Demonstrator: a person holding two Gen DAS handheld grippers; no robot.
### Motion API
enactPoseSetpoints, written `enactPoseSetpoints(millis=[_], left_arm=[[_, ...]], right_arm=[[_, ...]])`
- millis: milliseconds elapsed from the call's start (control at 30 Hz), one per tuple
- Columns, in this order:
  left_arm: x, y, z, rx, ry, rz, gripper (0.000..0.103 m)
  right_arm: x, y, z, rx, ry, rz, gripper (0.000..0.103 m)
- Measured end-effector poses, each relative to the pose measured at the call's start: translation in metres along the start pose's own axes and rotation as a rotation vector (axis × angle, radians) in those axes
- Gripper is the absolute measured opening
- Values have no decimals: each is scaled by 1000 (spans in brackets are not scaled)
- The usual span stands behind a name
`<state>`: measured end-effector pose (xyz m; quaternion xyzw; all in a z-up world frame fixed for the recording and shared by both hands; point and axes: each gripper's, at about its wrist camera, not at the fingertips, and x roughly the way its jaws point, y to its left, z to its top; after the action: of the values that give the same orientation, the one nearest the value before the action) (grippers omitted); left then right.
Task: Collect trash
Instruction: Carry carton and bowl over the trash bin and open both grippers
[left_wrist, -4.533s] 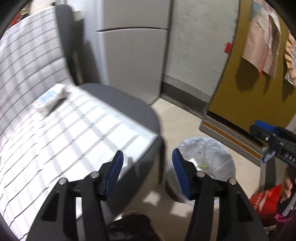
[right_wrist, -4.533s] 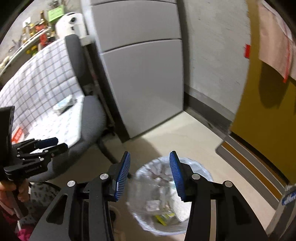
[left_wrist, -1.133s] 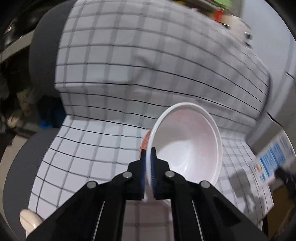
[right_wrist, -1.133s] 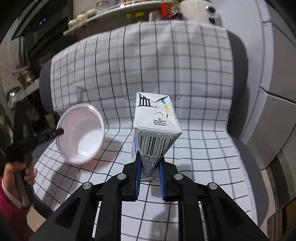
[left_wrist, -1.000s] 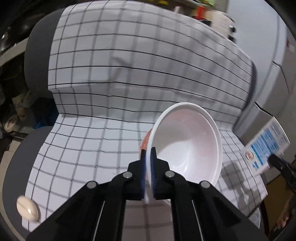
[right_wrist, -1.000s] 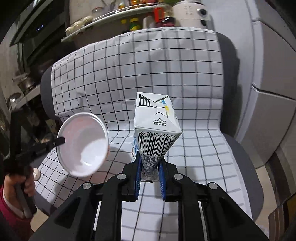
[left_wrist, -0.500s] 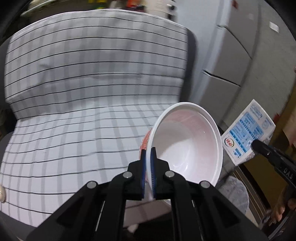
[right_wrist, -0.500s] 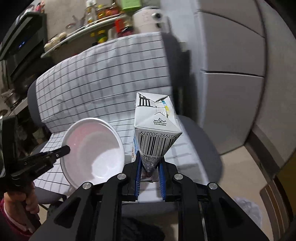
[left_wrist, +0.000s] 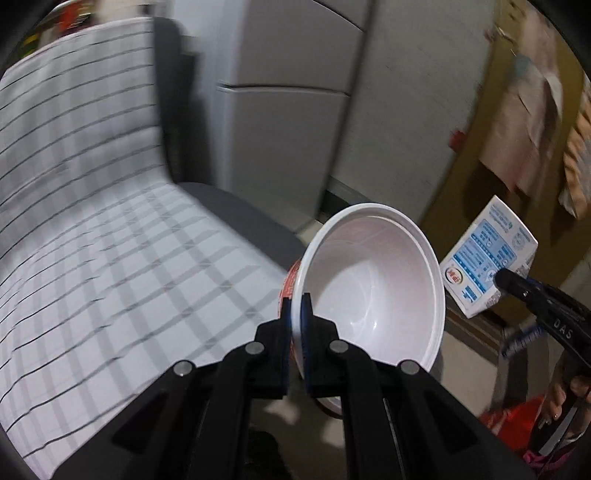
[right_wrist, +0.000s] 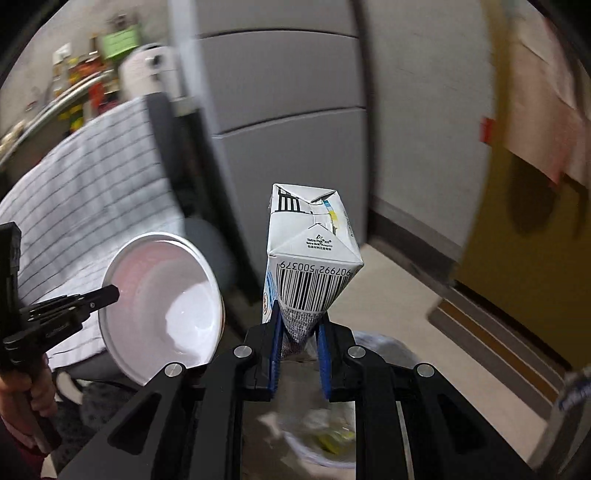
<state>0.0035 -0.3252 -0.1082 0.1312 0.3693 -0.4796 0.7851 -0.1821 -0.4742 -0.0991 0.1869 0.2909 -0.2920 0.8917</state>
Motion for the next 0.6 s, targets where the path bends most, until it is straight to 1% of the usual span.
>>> enactPoseSetpoints(millis=[33,200,333,433,500,533,567,600], left_arm=[[9,-11,1,16,16,-13,3],[56,-56,0,75,103,-68,3],[79,-74,-5,97,150,-89,3],[101,-82,-6,116,195,-114,4],[112,-82,-8,97,229,-145,20],[114,-80,-8,84,230,-152,38],[114,-78,-9,77,223,-153,46],[112,-78,-10,74,214,-151,46]], right_arm=[[2,-12,-3,21,7,-21,18],[19,-50,-23,91,63,-76,18],[35,-72,-36,135,116,-114,18],[46,-82,-41,160,155,-131,21],[52,-86,-44,170,178,-130,29],[53,-86,-44,173,180,-132,41],[54,-86,-44,170,182,-148,48],[53,-85,-43,164,179,-156,48]])
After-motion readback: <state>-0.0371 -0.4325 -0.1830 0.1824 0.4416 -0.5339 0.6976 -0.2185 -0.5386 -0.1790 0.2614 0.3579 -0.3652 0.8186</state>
